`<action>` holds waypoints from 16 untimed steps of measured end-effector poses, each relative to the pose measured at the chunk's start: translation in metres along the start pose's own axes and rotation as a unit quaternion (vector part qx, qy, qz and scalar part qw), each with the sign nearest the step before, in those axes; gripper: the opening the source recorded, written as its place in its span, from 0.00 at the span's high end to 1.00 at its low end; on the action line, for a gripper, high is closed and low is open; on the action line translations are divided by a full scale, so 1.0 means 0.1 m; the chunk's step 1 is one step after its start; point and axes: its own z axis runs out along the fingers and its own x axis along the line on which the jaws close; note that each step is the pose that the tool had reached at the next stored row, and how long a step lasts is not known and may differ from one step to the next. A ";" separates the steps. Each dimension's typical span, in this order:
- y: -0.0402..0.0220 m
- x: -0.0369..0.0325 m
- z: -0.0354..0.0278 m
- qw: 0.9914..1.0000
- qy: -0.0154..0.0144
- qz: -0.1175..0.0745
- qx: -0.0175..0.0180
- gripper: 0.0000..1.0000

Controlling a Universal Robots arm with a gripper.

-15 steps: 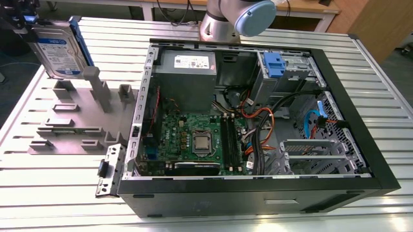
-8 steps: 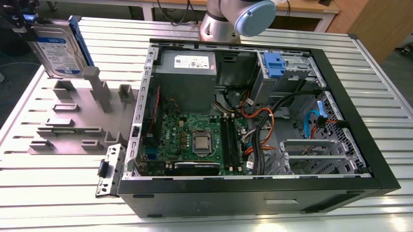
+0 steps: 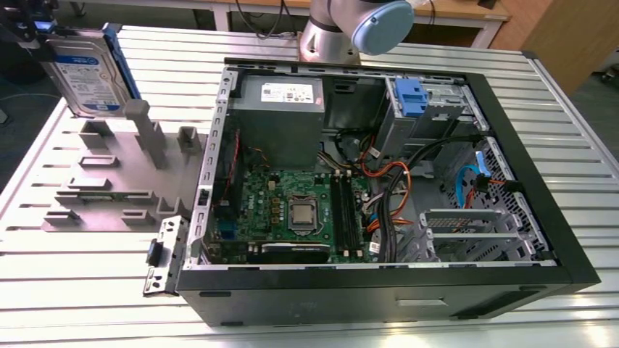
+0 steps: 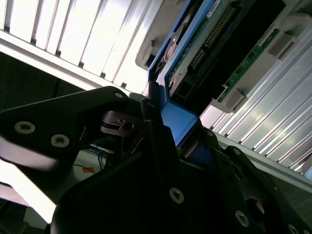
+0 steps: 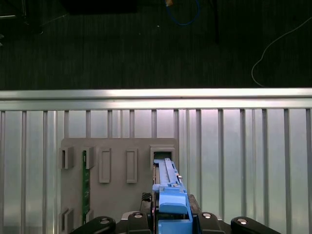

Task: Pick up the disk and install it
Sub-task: 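Pick up the disk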

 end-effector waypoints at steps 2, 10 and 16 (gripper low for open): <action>0.000 0.000 -0.006 1.000 0.000 0.000 0.000 0.64; 0.000 0.000 -0.040 1.000 0.000 0.000 0.000 0.64; 0.000 0.000 -0.051 1.000 0.000 0.000 0.000 0.64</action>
